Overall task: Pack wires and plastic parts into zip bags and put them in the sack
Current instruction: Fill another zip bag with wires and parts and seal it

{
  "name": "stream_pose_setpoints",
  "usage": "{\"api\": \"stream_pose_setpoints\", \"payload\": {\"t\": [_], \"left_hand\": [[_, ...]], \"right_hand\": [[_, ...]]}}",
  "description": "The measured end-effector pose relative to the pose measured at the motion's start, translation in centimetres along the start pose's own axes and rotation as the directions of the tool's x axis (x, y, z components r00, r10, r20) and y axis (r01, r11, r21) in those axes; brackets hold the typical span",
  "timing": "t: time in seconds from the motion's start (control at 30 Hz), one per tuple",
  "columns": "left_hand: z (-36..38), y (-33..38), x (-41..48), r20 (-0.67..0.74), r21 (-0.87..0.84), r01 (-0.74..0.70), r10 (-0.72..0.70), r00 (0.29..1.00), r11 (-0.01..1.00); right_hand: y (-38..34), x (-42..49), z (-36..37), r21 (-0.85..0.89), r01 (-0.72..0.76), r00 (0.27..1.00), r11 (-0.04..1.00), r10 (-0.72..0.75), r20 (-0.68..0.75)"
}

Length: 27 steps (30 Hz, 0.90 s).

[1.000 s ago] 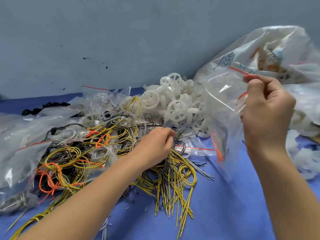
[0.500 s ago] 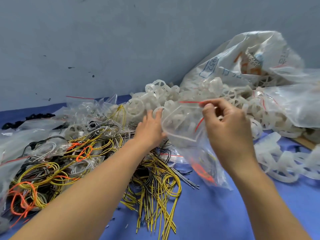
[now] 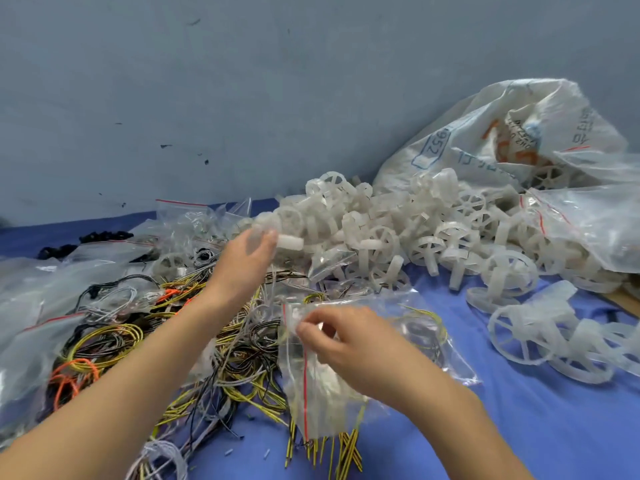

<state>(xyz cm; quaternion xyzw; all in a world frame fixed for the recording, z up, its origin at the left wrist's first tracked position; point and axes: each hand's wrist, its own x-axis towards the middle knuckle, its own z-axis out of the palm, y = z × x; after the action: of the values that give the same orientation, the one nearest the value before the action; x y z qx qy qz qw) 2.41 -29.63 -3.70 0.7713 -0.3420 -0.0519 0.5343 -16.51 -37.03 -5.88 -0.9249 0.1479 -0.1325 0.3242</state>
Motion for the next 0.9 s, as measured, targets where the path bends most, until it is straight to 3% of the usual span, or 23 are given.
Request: {"api": "stream_pose_setpoints", "payload": {"t": [0.07, 0.2, 0.3, 0.37, 0.43, 0.53, 0.63, 0.7, 0.8, 0.9], "left_hand": [[-3.4, -0.5, -3.5, 0.026, -0.173, 0.08, -0.077, 0.997, 0.982], [-7.4, -2.1, -8.7, 0.233, -0.404, 0.305, -0.225, 0.946, 0.863], [-7.9, -2.5, -9.9, 0.348, -0.462, 0.428, -0.286, 0.893, 0.777], [-7.9, -2.3, -9.9, 0.357, -0.486, 0.404, -0.245, 0.901, 0.775], [-8.1, -2.2, -9.8, 0.362, -0.51, 0.403, -0.235, 0.902, 0.761], [-8.7, -3.0, -9.6, 0.36, -0.548, 0.452, -0.289, 0.887, 0.704], [-9.3, -3.6, -9.4, 0.415, -0.549, 0.553, -0.371, 0.831, 0.626], [-9.3, -3.8, -9.6, 0.434, -0.503, 0.576, -0.388, 0.813, 0.645], [-9.0, -3.7, -10.3, 0.388, -0.495, 0.494, -0.327, 0.861, 0.715], [-8.6, -4.0, -10.8, 0.323, -0.55, 0.468, -0.341, 0.883, 0.692]], "right_hand": [[-0.6, 0.2, 0.6, 0.0, 0.009, 1.0, 1.0, -0.009, 0.022], [-2.0, 1.3, 1.3, 0.224, 0.044, 0.981, 0.974, 0.001, -0.197], [-4.2, 2.0, 2.9, 0.458, 0.081, 0.996, 0.885, -0.051, -0.078], [-5.5, 2.1, 4.2, 0.549, 0.103, 0.994, 0.83, -0.112, -0.017], [-6.2, 2.2, 4.8, 0.574, 0.11, 0.994, 0.811, -0.103, -0.044], [-6.0, 2.5, 4.9, 0.493, 0.132, 0.984, 0.86, -0.053, -0.17], [-5.7, 2.3, 5.0, 0.244, 0.184, 0.931, 0.952, -0.089, -0.353], [-5.7, 2.0, 5.3, 0.08, 0.188, 0.895, 0.979, -0.137, -0.424], [-5.6, 1.7, 5.6, -0.024, 0.189, 0.863, 0.982, -0.178, -0.474], [-5.9, 1.4, 5.7, -0.066, 0.217, 0.867, 0.974, -0.224, -0.446]]}}
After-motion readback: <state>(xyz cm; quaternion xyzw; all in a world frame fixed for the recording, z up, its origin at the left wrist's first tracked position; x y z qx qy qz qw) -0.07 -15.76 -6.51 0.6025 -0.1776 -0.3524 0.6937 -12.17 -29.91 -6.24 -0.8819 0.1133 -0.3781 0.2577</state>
